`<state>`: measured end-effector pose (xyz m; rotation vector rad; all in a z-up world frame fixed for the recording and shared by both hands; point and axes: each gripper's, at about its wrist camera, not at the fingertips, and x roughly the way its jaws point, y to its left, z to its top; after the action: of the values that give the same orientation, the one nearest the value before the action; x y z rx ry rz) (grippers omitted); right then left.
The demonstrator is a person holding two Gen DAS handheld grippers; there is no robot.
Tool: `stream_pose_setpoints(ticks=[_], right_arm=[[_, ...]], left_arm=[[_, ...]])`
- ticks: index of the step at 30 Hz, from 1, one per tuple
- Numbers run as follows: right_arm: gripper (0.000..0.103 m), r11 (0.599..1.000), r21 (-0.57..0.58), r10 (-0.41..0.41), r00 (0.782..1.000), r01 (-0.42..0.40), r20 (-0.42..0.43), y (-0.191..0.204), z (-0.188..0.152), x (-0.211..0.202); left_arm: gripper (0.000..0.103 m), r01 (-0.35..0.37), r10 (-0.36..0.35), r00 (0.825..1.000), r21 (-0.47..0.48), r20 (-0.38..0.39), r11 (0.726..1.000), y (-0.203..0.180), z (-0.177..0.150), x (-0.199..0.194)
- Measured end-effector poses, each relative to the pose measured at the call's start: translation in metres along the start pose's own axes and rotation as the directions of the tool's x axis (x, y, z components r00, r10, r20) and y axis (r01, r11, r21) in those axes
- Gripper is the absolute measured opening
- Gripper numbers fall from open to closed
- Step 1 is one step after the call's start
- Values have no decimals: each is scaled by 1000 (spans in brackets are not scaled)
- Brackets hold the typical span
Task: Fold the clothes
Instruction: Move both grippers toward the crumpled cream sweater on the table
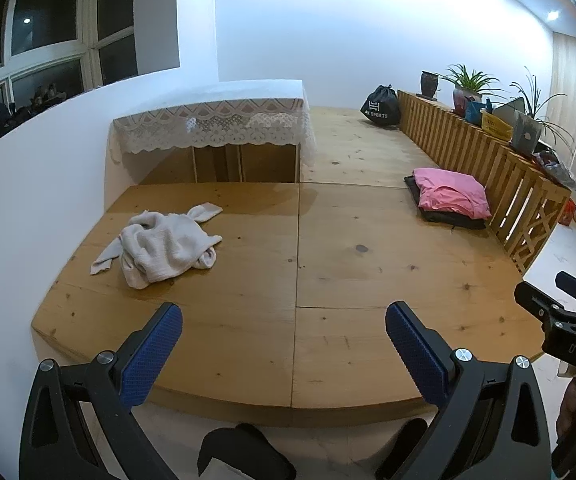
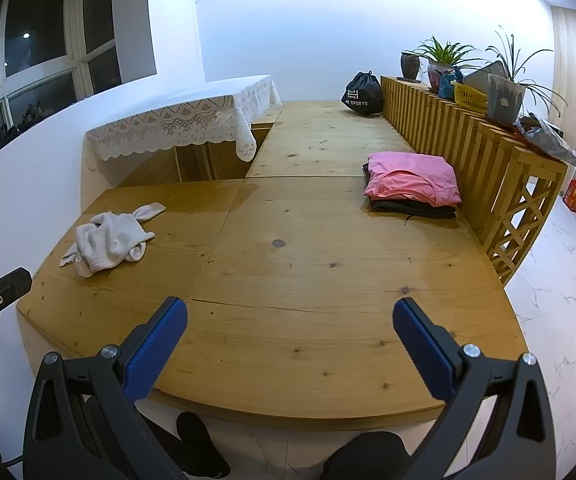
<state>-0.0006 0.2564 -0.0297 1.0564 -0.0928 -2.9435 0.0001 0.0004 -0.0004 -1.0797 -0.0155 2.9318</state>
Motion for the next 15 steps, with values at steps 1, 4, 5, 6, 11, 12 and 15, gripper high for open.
stream_pose_setpoints(ticks=[1,4,5,6,11,12,15], right_arm=[[103,1000,0,2,1000,-2,1,0,0,0],[103,1000,1,7,1000,-7,-3,-1,1,2],[103,1000,0,10,1000,-10,-9,-3,3,4],[103,1000,-3,10,1000,-10,-8,-2,3,3],[103,1000,-12,10,1000,-10,-1,6,-1,4],[103,1000,-12,13,1000,-13,0,8,-1,4],[103,1000,-16,21,1000,-21,0,12,-1,5]], left_arm=[[102,-3,3,1000,5,0,1000,-1,-1,0],[102,-12,12,1000,19,1,1000,-4,-3,1],[102,-15,15,1000,23,1,1000,-4,-4,2],[102,-18,18,1000,28,1,999,-5,-4,2],[102,-32,31,1000,42,1,999,-8,-7,5],[102,-34,34,999,38,2,999,-5,-7,5],[102,-42,42,999,27,2,999,2,-6,5]])
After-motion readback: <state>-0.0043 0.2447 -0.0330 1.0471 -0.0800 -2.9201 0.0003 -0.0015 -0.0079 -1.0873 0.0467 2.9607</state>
